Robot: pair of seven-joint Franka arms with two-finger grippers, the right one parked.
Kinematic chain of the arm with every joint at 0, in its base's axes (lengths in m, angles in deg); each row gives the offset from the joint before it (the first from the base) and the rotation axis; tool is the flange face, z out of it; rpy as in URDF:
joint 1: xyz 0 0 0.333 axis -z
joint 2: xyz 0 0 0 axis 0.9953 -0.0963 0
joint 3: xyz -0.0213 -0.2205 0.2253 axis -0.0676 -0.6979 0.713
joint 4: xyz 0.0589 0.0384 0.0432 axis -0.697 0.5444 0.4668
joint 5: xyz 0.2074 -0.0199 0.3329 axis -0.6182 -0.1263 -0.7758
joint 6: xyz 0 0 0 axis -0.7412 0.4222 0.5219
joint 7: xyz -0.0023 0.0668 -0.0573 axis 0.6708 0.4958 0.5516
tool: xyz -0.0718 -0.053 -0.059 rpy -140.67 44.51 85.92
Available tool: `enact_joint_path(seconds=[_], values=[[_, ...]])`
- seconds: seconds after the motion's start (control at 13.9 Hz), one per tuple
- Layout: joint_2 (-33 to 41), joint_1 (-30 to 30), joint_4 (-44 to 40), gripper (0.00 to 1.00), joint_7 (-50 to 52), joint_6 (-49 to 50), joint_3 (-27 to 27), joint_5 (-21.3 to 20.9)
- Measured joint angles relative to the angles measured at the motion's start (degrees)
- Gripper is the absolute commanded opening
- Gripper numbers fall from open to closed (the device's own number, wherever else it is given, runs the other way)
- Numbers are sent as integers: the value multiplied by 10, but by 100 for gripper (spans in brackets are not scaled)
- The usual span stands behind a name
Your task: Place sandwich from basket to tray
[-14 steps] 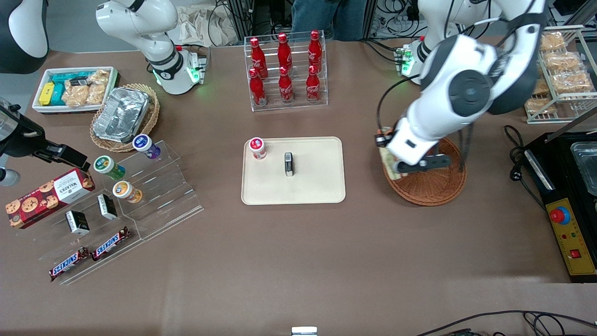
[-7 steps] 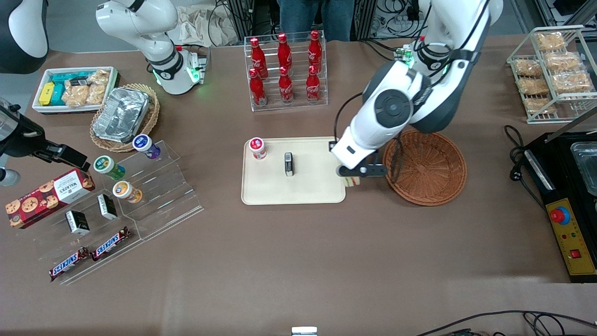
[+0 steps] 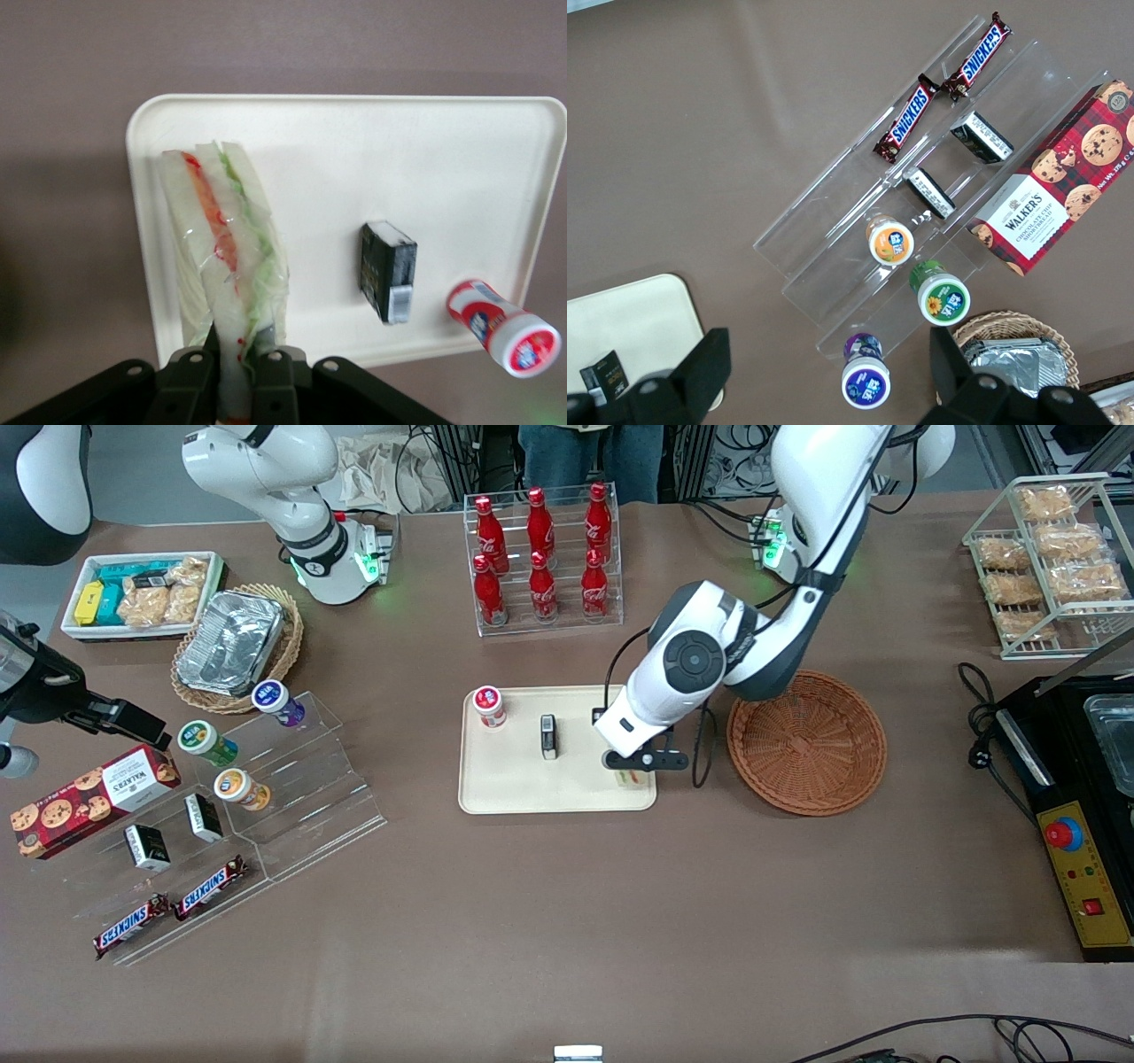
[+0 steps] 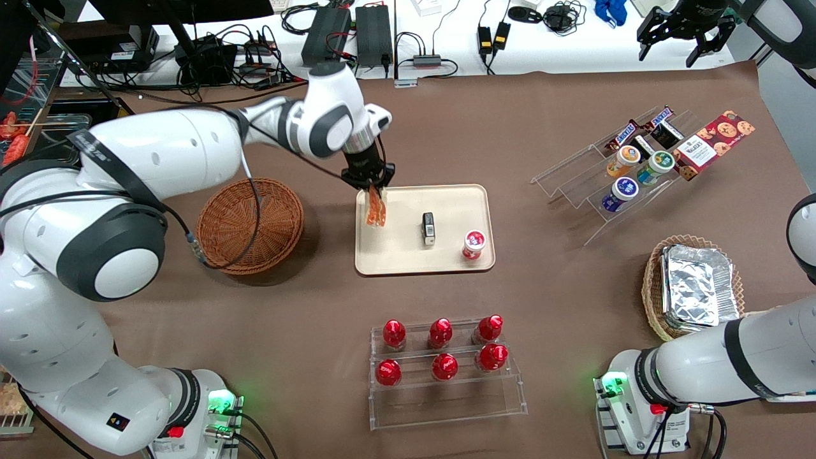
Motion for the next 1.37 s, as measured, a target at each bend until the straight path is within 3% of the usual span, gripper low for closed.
enact_joint_path(seconds=[0.29,0.36,0.43,0.5,0.94,1.37], values=[[0,4,49,0,-20,-49,2,0],[0,4,50,28,-21,-49,3,0],[0,3,51,82,-21,-49,4,0],[0,2,51,99,-21,-49,5,0],[18,-33,46,99,-21,-26,11,0],[133,-140,14,99,-83,184,17,-20]])
